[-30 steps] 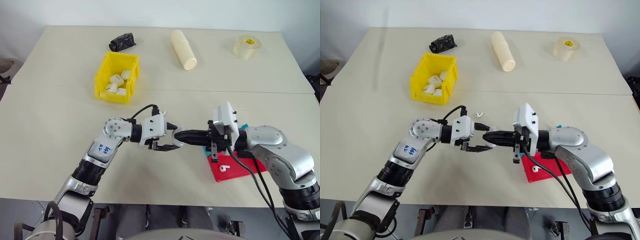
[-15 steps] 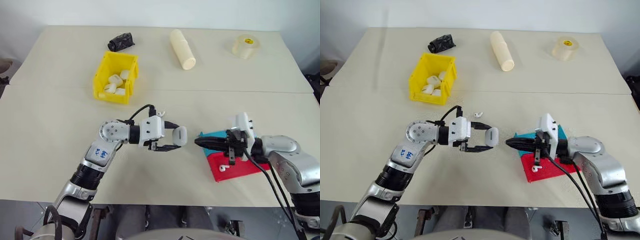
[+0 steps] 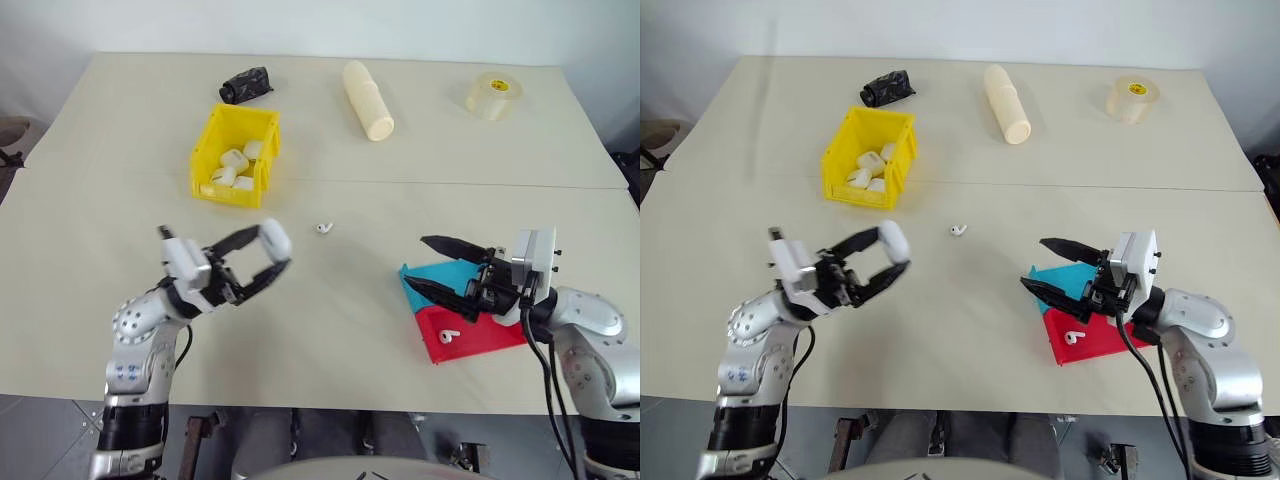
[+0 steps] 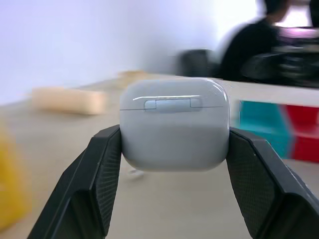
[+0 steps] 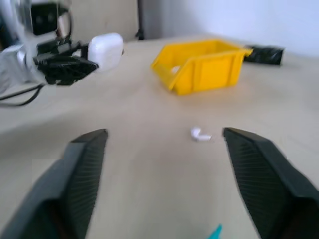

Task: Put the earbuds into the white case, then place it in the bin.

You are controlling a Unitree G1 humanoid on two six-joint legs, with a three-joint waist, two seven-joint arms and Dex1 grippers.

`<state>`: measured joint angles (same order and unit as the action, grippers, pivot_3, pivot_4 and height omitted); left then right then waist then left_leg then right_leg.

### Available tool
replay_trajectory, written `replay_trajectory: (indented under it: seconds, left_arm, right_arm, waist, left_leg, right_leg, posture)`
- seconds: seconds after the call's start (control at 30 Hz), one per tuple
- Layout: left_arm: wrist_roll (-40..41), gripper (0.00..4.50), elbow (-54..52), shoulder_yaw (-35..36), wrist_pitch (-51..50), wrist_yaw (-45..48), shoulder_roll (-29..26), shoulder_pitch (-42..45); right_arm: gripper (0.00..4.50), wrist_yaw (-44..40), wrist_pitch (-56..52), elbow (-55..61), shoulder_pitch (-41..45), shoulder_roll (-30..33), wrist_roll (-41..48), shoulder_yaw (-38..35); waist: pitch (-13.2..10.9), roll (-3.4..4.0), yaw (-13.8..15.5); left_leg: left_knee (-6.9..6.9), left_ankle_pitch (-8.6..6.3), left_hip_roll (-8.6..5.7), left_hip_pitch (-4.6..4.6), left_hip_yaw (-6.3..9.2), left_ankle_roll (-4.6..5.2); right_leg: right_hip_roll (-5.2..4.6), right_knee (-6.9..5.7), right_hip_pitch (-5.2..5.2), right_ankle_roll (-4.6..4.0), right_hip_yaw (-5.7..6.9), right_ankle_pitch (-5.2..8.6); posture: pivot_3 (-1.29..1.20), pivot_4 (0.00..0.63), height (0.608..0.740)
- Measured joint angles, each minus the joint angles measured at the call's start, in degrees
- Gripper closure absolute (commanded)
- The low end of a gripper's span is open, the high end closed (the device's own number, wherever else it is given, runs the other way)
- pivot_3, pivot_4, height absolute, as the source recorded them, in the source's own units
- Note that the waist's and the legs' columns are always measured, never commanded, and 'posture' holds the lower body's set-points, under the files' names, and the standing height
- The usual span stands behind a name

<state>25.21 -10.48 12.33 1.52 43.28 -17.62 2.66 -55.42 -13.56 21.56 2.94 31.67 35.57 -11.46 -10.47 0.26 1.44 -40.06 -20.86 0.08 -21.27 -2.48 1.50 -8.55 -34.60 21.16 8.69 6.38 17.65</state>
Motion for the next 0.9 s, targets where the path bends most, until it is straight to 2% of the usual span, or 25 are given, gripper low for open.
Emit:
replay_trajectory:
  seconds: [0.13, 0.27, 0.43, 0.63, 0.73, 0.9]
  left_arm:
    - [-0.3, 1.72, -1.1, 2.3, -3.4, -11.2, 4.1, -2.7]
    - [-0.8, 1.72, -2.5, 2.4, -5.6, -18.0, 5.5, -1.9]
    - [-2.2, 1.72, 3.9, 3.6, -9.5, -23.8, 2.0, 9.6]
    - [-4.8, 1.72, 21.5, 3.3, -11.2, -23.6, -4.5, 26.8]
    - [-6.2, 1.72, 31.9, 2.5, -11.2, -21.7, -5.9, 33.1]
    - [-7.8, 0.09, 40.6, 0.7, -9.3, -18.6, -6.0, 39.6]
  right_arm:
    - [0.03, 2.9, 3.5, 0.4, 0.0, -3.1, -2.2, 0.2]
    - [0.03, 3.6, 4.9, 0.4, -0.4, -3.3, -3.6, 0.9]
    - [0.03, 2.2, 5.1, -1.3, -1.1, -1.6, -4.2, 1.8]
    - [0.03, 1.4, 6.4, -3.6, -0.9, -0.4, -5.6, 2.1]
    - [0.03, 1.6, 7.1, -3.6, -0.9, -0.3, -6.5, 2.1]
    - [0.00, 2.6, 7.3, -3.1, -0.8, -0.3, -7.4, 2.3]
  waist:
    - [0.0, 0.00, 0.2]
    - [0.0, 0.00, 0.1]
    - [0.0, 0.00, 0.1]
    - [0.0, 0.00, 0.0]
    - [0.0, -0.01, -0.1]
    - [0.0, -0.02, 0.1]
  left_leg:
    - [0.00, 0.00, -0.03, -0.01, 0.05, 0.01]
    - [0.01, -0.01, -0.04, 0.00, 0.04, 0.01]
    - [0.00, 0.00, -0.28, 0.03, 0.01, 0.00]
    - [0.04, 0.01, -0.33, 0.01, -0.06, 0.00]
    - [0.05, 0.01, -0.33, -0.02, -0.10, 0.00]
    - [0.00, 0.01, -0.32, -0.01, -0.09, -0.01]
  right_leg:
    - [0.00, -0.01, -0.02, 0.00, -0.01, 0.00]
    - [0.01, -0.01, -0.01, 0.00, -0.02, 0.00]
    - [0.04, -0.08, -0.01, 0.00, -0.01, 0.00]
    - [0.06, -0.09, 0.07, 0.00, 0.00, 0.00]
    - [0.06, -0.08, 0.11, 0.00, 0.02, 0.00]
    - [0.05, -0.12, 0.07, 0.00, 0.03, 0.00]
  posture:
    - [0.00, 0.150, 0.740]
    - [0.00, 0.150, 0.740]
    - [0.00, 0.150, 0.740]
    - [0.00, 0.150, 0.740]
    - [0.00, 0.150, 0.740]
    - [0.00, 0.150, 0.740]
